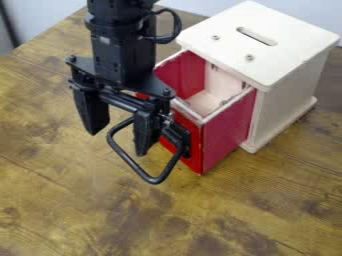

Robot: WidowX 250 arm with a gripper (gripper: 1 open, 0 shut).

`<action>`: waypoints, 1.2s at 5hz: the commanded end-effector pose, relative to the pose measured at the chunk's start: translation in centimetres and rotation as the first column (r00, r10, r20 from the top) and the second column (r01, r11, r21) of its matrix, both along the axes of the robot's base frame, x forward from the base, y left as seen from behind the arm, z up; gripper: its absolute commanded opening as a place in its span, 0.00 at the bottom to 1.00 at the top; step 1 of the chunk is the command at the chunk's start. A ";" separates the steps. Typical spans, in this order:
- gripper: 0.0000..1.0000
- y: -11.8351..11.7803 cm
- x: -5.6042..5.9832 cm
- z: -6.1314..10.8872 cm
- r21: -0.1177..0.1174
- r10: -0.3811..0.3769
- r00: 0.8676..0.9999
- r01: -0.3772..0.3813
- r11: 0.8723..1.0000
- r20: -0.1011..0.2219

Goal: Close the drawer

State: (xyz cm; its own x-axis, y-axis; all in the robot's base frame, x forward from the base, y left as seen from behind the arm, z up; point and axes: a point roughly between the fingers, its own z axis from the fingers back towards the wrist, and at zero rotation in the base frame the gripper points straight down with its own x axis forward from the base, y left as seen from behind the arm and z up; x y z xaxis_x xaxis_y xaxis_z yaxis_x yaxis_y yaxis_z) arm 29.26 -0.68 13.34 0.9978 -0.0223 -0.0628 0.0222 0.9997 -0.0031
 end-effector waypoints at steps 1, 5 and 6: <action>1.00 0.4 -0.4 -0.4 0.003 0.010 0.987 -0.010 1.000 0.162; 1.00 2.0 1.3 -6.0 0.006 -0.097 0.971 0.098 0.995 0.217; 1.00 2.0 1.7 -6.9 0.006 -0.092 0.973 0.092 0.996 0.213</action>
State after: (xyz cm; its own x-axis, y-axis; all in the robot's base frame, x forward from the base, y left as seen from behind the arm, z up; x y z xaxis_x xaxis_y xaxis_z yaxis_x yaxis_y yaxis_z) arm 29.85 0.76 4.90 0.9864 -0.1387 0.0879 0.1395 0.9902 -0.0034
